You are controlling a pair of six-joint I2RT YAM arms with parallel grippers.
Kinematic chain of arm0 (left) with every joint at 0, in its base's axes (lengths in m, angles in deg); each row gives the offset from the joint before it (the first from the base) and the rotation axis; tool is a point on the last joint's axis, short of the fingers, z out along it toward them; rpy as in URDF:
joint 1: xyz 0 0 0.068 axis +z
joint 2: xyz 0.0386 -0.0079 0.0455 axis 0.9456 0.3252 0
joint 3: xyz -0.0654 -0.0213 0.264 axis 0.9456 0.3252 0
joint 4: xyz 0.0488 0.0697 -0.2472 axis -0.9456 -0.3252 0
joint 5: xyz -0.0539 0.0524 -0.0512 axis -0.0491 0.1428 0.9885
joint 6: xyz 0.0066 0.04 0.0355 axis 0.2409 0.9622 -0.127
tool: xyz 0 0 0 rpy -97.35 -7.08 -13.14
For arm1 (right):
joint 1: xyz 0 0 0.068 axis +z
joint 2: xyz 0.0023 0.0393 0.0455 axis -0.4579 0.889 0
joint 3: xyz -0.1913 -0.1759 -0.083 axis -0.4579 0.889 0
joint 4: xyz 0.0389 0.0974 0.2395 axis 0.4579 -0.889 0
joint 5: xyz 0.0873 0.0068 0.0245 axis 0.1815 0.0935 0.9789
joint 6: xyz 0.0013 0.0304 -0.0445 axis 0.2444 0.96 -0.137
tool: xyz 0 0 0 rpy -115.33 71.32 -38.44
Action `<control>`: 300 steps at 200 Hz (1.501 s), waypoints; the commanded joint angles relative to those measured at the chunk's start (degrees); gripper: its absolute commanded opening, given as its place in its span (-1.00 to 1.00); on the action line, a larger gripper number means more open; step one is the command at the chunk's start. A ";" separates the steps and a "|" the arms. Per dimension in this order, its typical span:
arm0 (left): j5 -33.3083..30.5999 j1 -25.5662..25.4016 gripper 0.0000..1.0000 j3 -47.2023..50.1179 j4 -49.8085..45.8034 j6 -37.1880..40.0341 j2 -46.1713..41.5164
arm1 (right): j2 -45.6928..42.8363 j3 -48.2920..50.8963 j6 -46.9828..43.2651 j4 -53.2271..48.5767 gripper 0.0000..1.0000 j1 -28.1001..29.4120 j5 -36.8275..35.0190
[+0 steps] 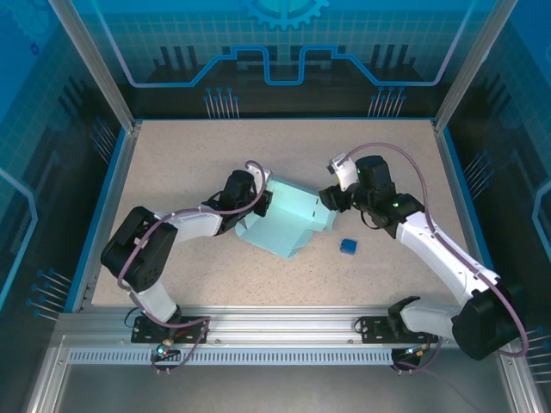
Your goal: Fold the paper box
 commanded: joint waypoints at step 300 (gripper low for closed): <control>-4.19 -1.29 -1.00 0.73 -5.68 -5.89 -7.67 | 14.57 -11.70 4.07 -6.80 0.04 1.79 -1.04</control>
